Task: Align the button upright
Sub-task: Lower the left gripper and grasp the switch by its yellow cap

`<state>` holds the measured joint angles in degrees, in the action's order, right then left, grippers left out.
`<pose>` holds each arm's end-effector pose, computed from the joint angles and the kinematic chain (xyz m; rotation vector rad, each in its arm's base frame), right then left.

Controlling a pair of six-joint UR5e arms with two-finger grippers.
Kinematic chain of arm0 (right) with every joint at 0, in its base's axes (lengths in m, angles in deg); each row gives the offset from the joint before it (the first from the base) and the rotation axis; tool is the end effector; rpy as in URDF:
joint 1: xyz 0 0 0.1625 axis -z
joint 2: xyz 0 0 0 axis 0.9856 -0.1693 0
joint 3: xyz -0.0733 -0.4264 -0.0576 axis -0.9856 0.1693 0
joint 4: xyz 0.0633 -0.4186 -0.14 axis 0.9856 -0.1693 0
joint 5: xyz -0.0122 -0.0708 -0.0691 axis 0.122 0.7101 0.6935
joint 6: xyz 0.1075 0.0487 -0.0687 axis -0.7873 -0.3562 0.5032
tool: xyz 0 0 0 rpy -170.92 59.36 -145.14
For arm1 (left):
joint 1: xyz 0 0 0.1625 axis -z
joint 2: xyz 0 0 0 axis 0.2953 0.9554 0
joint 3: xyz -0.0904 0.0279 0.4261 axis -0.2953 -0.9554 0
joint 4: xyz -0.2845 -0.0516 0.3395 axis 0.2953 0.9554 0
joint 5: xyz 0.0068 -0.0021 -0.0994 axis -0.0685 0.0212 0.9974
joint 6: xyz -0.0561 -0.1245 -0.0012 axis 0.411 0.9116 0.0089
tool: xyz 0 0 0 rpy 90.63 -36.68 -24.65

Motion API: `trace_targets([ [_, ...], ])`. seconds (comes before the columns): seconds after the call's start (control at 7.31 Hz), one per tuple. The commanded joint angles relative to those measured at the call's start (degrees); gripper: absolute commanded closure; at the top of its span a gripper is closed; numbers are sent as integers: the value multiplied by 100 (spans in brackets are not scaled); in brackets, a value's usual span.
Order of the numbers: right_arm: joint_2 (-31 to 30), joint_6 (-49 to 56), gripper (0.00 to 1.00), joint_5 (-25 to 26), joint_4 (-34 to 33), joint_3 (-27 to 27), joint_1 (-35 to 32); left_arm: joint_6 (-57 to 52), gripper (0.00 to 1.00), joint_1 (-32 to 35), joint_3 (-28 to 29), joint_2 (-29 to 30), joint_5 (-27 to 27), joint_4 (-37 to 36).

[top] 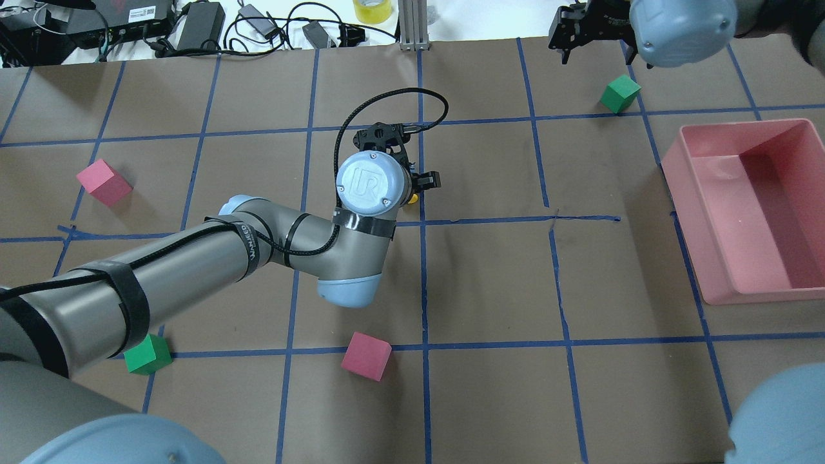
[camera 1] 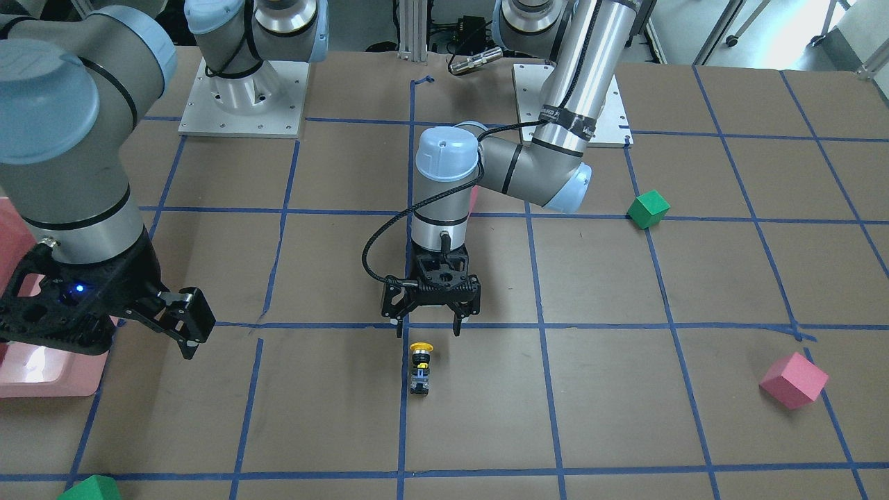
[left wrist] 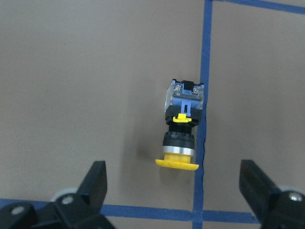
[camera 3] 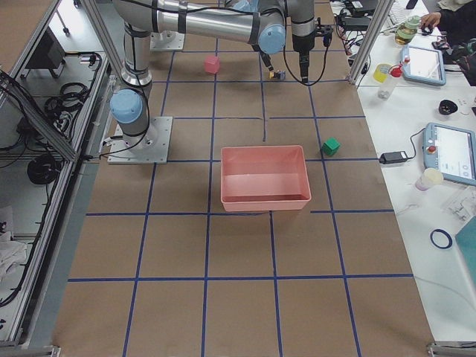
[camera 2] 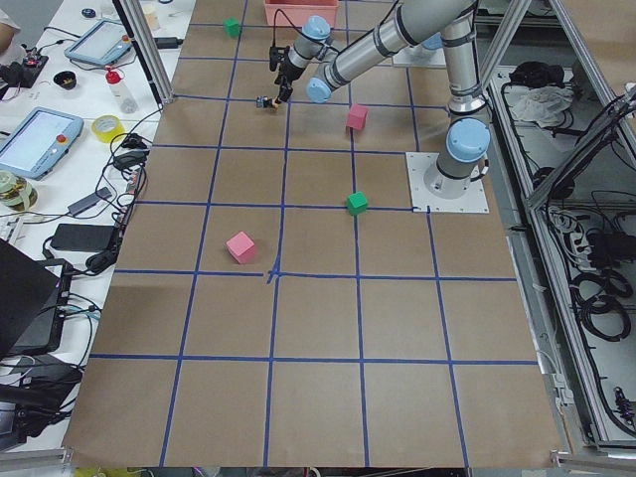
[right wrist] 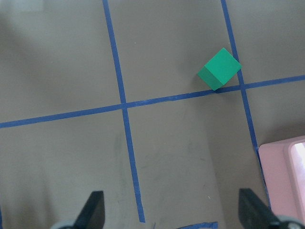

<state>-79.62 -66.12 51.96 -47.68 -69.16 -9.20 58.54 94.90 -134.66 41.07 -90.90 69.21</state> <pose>0.1117 -0.6862 0.4059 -0.2305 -3.0147 0.3868 -0.3475 -0.5526 0.1569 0.1535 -2.9537 0.7871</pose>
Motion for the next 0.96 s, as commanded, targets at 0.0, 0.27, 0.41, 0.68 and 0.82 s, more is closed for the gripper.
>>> trace_targets([
  [0.0,-65,12,0,-3,22,-78,-2,7,2,218,-20,290,-507,-554],
  [0.27,-301,48,0,15,74,-78,-11,7,9,210,-2,597,-509,-881],
  [0.41,-268,108,0,-11,5,-78,-11,7,9,218,33,756,-509,-1048],
  [0.68,-494,423,0,-20,127,-87,-28,-2,9,218,24,880,-509,-1138],
  [0.82,-504,573,0,-46,127,-96,-72,-2,9,218,33,872,-509,-1138],
])
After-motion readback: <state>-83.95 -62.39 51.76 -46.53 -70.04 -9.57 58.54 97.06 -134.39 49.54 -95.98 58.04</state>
